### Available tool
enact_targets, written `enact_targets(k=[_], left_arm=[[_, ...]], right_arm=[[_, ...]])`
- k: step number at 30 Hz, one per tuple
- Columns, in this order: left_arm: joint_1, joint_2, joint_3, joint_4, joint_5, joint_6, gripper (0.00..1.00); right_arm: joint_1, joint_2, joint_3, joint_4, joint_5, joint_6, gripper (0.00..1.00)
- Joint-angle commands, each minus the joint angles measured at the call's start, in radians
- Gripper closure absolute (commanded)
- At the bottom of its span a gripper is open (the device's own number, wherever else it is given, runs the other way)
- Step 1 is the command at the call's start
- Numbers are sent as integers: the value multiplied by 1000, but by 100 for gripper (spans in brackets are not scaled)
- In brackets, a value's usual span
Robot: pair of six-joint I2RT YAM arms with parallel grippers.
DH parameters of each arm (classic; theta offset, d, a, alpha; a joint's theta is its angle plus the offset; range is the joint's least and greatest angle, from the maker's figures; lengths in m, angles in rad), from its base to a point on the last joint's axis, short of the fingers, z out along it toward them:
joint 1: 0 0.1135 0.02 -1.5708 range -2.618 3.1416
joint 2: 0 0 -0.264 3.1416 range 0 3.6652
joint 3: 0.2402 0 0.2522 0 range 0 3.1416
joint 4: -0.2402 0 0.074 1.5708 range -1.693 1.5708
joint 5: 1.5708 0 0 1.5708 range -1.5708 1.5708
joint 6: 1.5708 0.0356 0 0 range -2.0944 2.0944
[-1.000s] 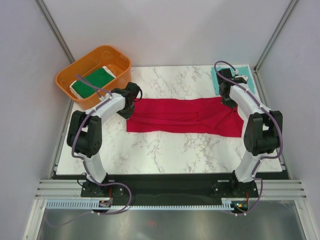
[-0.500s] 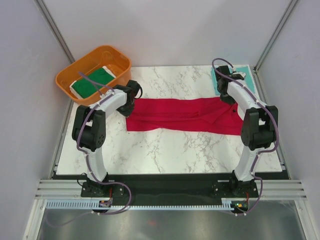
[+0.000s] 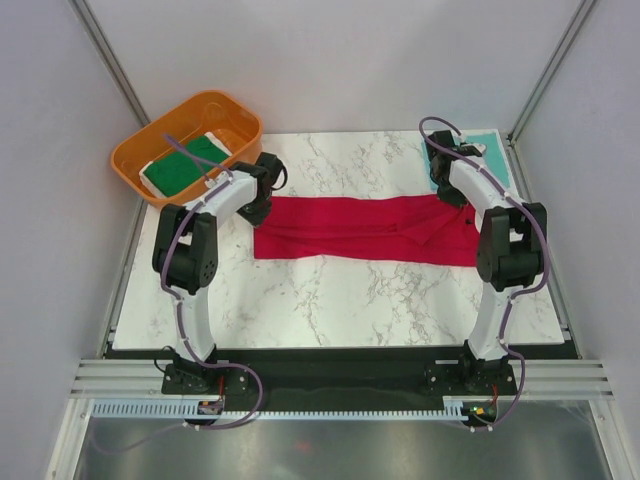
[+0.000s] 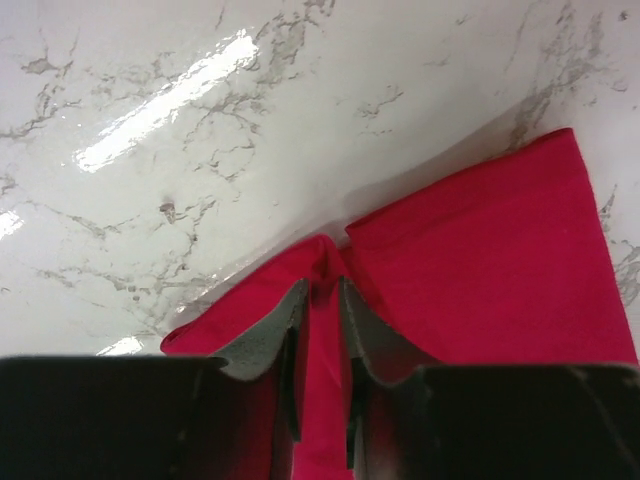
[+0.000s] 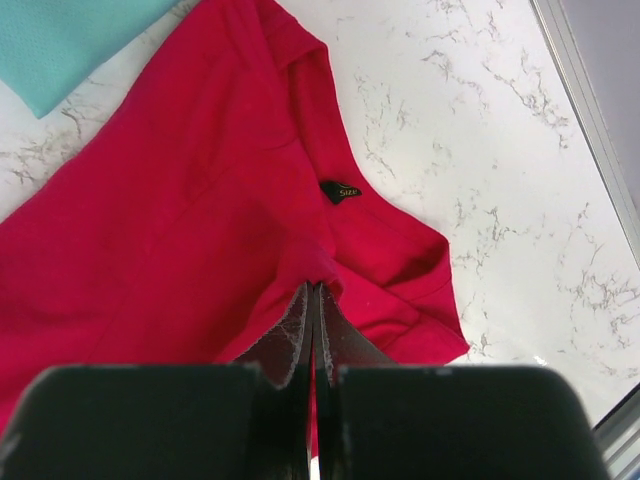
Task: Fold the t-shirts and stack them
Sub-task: Fold the tshirt
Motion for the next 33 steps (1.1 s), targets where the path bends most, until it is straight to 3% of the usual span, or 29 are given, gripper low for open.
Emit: enact_targets(k=[1, 7, 14, 25, 28, 29, 33], left_arm=[[3, 15, 61, -18, -22, 76, 75], [-12, -66, 38, -18, -80, 189, 62], [-81, -190, -94, -16, -162, 223, 61], [-148, -148, -184, -10, -64, 199, 60], [-148, -125, -191, 2, -25, 240, 60], [-148, -128, -195, 16, 7, 263, 61], [-148, -180, -249, 131, 140, 471, 64]], right_arm=[[-2, 19, 43, -2, 40, -13, 100], [-4, 29, 30, -8, 49, -6, 100], [-10, 18, 35, -18, 32, 20, 100], [-24, 102, 162, -12, -28, -4, 100], [-25, 127, 234, -32, -37, -41, 91], [-28, 118, 240, -66, -28, -27, 80], [-65, -6, 152, -106, -60, 42, 62]])
